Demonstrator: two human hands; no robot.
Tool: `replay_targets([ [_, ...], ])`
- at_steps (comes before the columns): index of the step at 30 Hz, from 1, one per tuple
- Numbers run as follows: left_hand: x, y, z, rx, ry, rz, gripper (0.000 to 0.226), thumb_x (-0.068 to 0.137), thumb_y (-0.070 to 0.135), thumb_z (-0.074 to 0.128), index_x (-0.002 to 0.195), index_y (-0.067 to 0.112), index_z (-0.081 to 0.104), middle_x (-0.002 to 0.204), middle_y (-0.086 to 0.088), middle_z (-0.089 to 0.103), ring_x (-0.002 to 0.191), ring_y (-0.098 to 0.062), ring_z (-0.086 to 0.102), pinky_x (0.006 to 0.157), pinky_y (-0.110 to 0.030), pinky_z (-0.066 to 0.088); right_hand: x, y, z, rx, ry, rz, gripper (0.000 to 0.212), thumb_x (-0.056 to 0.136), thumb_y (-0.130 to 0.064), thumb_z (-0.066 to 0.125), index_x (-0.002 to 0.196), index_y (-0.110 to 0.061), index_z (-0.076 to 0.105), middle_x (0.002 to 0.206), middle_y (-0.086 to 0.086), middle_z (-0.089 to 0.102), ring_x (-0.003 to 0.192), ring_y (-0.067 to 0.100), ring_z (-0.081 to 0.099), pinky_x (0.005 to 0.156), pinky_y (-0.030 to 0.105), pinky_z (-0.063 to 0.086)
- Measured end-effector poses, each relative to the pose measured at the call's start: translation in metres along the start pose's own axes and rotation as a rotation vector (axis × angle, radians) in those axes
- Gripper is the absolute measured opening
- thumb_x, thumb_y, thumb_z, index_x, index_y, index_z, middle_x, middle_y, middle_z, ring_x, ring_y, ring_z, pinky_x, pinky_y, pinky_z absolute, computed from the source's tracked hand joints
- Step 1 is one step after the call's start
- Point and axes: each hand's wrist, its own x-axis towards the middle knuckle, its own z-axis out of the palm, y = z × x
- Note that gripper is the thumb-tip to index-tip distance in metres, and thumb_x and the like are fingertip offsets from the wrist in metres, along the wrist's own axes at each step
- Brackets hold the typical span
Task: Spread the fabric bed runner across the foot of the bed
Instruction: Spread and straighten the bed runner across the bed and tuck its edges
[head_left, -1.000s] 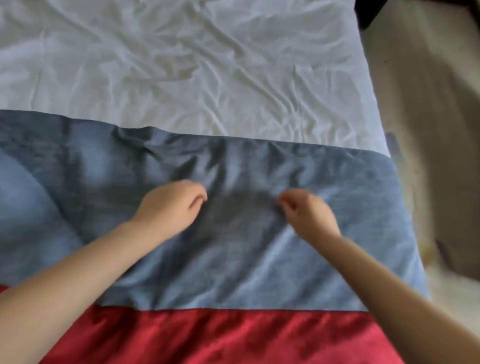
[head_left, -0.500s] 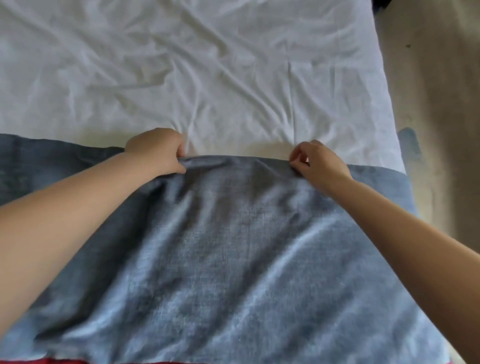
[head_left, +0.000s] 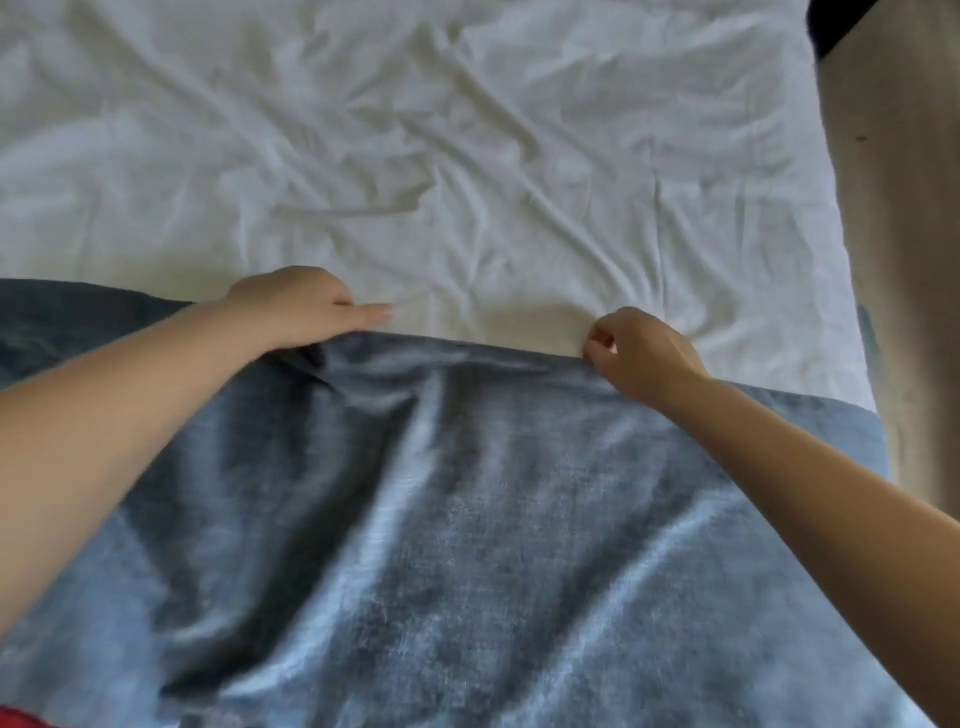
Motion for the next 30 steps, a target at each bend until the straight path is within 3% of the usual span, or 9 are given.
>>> replay_targets([
  [4, -0.001, -0.046, -0.006, -0.066, -0.040, 0.136, 0.025, 0.073, 0.053, 0.070, 0.067, 0.028, 0.068, 0.075, 0.012, 0.068, 0.073, -0.008, 0.061, 0.070, -0.030, 0.049, 0.011, -0.076, 0.018, 0.130, -0.070, -0.112, 0.026, 0.094, -0.039, 0.051, 0.085, -0.019, 0.065, 0.086, -0.001, 0.063, 0.076, 0.018, 0.060, 0.066, 0.033, 0.050],
  [6, 0.001, -0.055, -0.008, -0.068, -0.008, 0.220, 0.014, 0.073, 0.042, 0.076, 0.067, 0.033, 0.067, 0.078, 0.015, 0.068, 0.078, -0.009, 0.062, 0.073, -0.028, 0.050, 0.016, -0.112, 0.030, 0.147, -0.127, -0.154, 0.026, 0.093, -0.042, 0.051, 0.090, -0.020, 0.065, 0.086, -0.003, 0.063, 0.078, 0.016, 0.059, 0.068, 0.033, 0.049],
  [9, 0.003, -0.063, -0.003, -0.069, 0.060, 0.289, 0.013, 0.075, 0.041, 0.075, 0.071, 0.034, 0.064, 0.080, 0.012, 0.067, 0.076, -0.010, 0.060, 0.069, -0.028, 0.048, 0.024, -0.144, 0.042, 0.069, -0.163, -0.171, 0.017, 0.092, -0.039, 0.056, 0.090, -0.022, 0.061, 0.084, -0.004, 0.060, 0.079, 0.017, 0.057, 0.063, 0.030, 0.042],
  [14, 0.011, -0.069, 0.007, 0.030, 0.294, 0.313, 0.033, 0.079, 0.051, 0.066, 0.074, 0.019, 0.061, 0.068, 0.002, 0.056, 0.068, -0.021, 0.053, 0.057, -0.029, 0.037, 0.034, -0.152, 0.045, 0.074, -0.039, -0.007, 0.012, 0.087, -0.035, 0.061, 0.084, -0.023, 0.062, 0.084, -0.004, 0.061, 0.078, 0.017, 0.058, 0.060, 0.027, 0.040],
  [18, 0.014, -0.082, 0.001, -0.016, 0.236, 0.347, 0.023, 0.080, 0.048, 0.066, 0.079, 0.025, 0.064, 0.075, 0.007, 0.057, 0.080, -0.017, 0.051, 0.065, -0.029, 0.038, 0.037, -0.164, 0.045, 0.138, -0.053, 0.067, 0.018, 0.083, -0.038, 0.060, 0.074, -0.023, 0.063, 0.075, -0.006, 0.065, 0.072, 0.015, 0.061, 0.059, 0.028, 0.049],
  [21, 0.014, -0.107, -0.012, 0.105, 0.171, 0.362, 0.018, 0.078, 0.049, 0.067, 0.079, 0.031, 0.063, 0.072, 0.011, 0.053, 0.086, -0.017, 0.051, 0.069, -0.029, 0.035, 0.040, -0.169, 0.041, 0.117, -0.045, 0.065, 0.019, 0.087, -0.036, 0.060, 0.078, -0.021, 0.066, 0.078, -0.006, 0.067, 0.075, 0.014, 0.062, 0.065, 0.031, 0.052],
  [25, 0.010, -0.133, -0.021, 0.217, 0.269, 0.228, 0.021, 0.082, 0.047, 0.063, 0.082, 0.027, 0.067, 0.079, 0.001, 0.056, 0.095, -0.025, 0.052, 0.083, -0.036, 0.034, 0.042, -0.181, 0.049, -0.050, -0.046, 0.094, 0.019, 0.092, -0.032, 0.056, 0.079, -0.019, 0.063, 0.079, -0.002, 0.064, 0.076, 0.019, 0.061, 0.062, 0.031, 0.048],
  [27, 0.005, -0.131, -0.013, 0.272, 0.373, 0.206, 0.019, 0.085, 0.039, 0.063, 0.088, 0.021, 0.068, 0.089, -0.003, 0.062, 0.097, -0.027, 0.051, 0.085, -0.038, 0.034, 0.040, -0.187, 0.055, -0.062, -0.017, 0.118, 0.019, 0.092, -0.030, 0.056, 0.079, -0.017, 0.061, 0.081, 0.000, 0.063, 0.076, 0.021, 0.061, 0.061, 0.031, 0.048],
  [30, -0.012, -0.123, 0.000, 0.275, 0.522, 0.243, 0.021, 0.080, 0.009, 0.064, 0.100, 0.014, 0.062, 0.098, -0.005, 0.061, 0.097, -0.029, 0.049, 0.085, -0.037, 0.037, 0.032, -0.194, 0.055, -0.062, 0.108, 0.141, 0.009, 0.089, -0.025, 0.060, 0.094, -0.017, 0.058, 0.100, 0.000, 0.056, 0.077, 0.024, 0.059, 0.062, 0.035, 0.050],
])
